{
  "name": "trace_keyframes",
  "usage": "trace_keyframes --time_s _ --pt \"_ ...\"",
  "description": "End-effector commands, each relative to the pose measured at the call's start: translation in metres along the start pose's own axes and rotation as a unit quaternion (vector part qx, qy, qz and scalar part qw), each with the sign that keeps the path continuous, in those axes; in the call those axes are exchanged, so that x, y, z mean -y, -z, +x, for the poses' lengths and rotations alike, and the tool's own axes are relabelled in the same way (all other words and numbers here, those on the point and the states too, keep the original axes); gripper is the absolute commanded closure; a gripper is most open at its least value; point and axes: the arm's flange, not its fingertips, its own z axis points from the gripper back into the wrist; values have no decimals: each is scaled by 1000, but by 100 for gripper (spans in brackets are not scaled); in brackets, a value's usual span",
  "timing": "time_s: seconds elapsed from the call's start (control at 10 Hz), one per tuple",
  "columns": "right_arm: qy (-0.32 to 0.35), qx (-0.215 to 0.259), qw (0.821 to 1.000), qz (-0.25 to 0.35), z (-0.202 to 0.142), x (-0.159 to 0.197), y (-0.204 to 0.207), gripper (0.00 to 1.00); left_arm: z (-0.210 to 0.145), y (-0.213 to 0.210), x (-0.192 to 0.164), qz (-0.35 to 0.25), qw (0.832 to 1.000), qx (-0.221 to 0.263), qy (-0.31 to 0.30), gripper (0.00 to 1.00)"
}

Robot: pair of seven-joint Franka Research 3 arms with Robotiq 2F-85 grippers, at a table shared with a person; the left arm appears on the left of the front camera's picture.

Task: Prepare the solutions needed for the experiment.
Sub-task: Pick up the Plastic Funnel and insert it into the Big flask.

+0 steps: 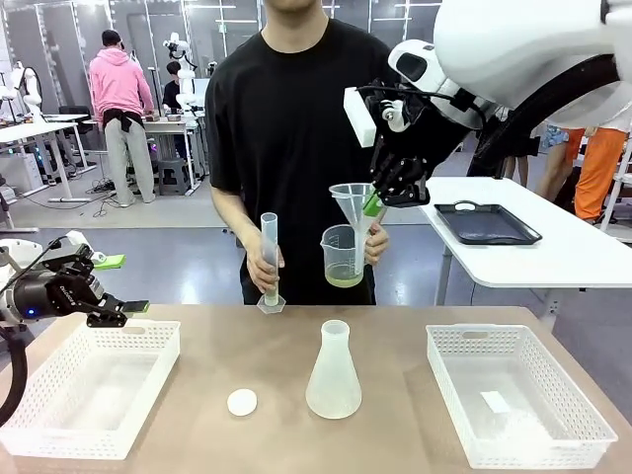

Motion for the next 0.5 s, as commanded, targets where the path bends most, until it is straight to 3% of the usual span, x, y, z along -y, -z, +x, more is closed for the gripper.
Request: trace_keyframes --time_s 0.0,0.3,0.4 --pt "-27 48 998 -10 -4 -15 3 95 0 1 3 -4 1000 4 2 0" --pt "-52 83 995 -7 6 -24 -5 95 0 1 3 -4 1000 4 2 0" --pt "-27 48 998 -5 11 -13 -3 95 0 1 3 -4 1000 4 2 0"
